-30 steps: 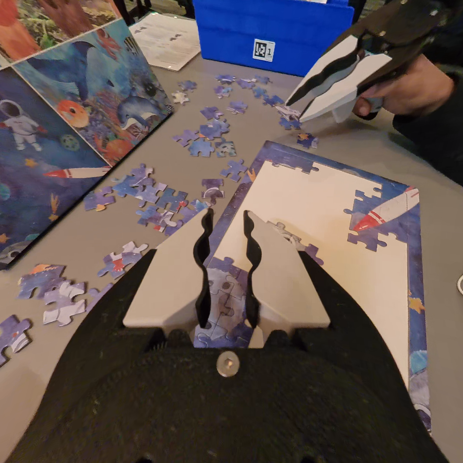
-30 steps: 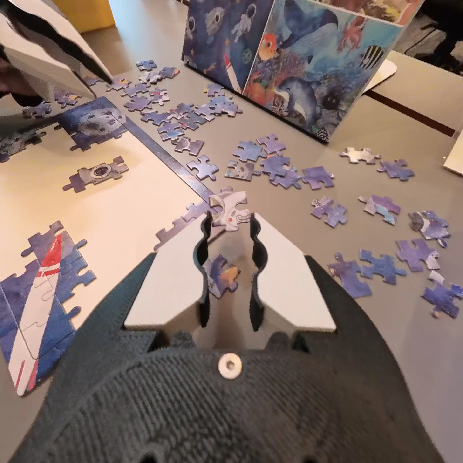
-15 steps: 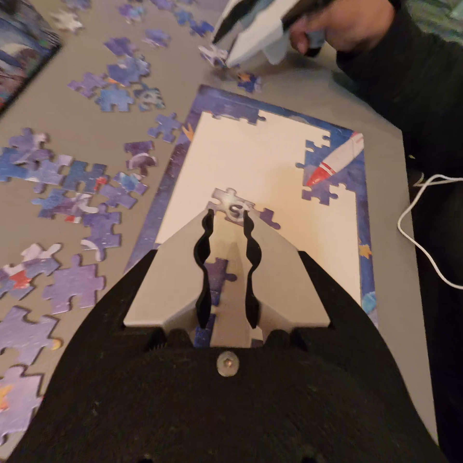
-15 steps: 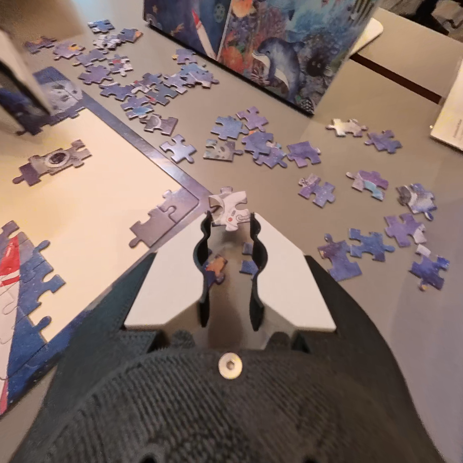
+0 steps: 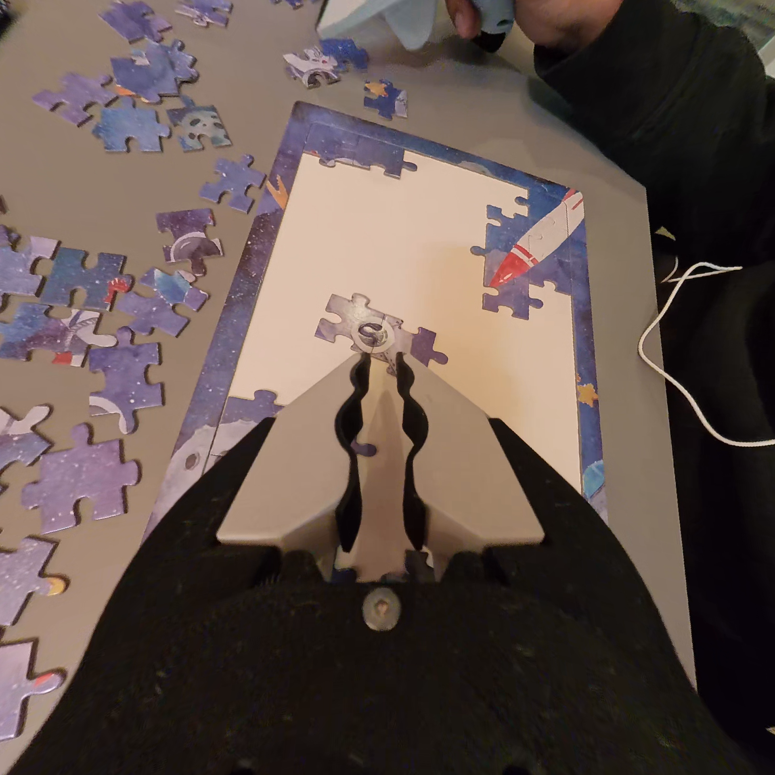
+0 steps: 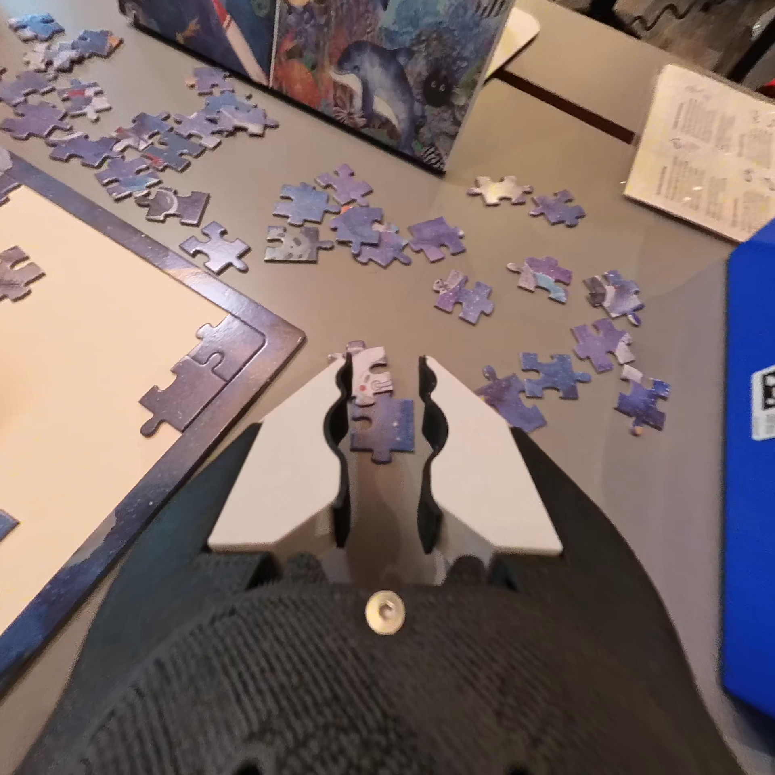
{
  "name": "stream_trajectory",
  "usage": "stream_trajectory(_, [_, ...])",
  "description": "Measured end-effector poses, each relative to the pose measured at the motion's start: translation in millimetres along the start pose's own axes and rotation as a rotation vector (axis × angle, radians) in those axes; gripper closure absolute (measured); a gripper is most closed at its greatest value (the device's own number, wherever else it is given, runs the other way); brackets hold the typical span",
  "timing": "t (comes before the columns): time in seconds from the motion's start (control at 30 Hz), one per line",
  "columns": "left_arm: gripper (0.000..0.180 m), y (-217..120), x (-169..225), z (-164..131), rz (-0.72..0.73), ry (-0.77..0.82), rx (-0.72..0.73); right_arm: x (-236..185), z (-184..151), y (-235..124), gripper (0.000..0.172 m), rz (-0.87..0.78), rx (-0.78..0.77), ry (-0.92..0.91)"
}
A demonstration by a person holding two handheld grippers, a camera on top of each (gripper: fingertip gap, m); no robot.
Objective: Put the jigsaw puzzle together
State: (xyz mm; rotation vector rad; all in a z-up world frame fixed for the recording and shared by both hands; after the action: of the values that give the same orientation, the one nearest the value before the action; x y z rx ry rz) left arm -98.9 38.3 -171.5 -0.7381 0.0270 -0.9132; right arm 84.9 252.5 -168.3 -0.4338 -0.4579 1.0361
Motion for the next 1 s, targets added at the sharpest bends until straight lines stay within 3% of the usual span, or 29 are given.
stream_trajectory(0.3, [0.177, -0.9, 4.9, -3.2, -0.029, -0.005, -0.036, 35.0, 21.3, -33.5, 0.142, -0.035, 0.279, 0.258])
stream_trajectory(0.63, [0.169, 4.1, 3.2, -10.5, -0.029, -0.033, -0.084, 25.6, 19.9, -26.8, 0.141, -0.034, 0.232, 0.189])
stream_trajectory(1.0, [0.164, 8.1, 7.0, -11.8, -0.059, -0.042, -0.1, 29.3, 22.9, -32.4, 0.141, 0.007, 0.286, 0.265])
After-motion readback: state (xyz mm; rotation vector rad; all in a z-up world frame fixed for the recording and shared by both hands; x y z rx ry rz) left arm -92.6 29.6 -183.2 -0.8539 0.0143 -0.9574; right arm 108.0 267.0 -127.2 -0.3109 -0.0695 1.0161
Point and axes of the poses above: each gripper's, where its closed fingertips meet, y out along the fingers, z out of its top, x = y × z across the jaws, the point moved 5 cm from there along -y, back along the fingers, and after that the axes turned 7 degrees about -z, right-handed, at the moved point
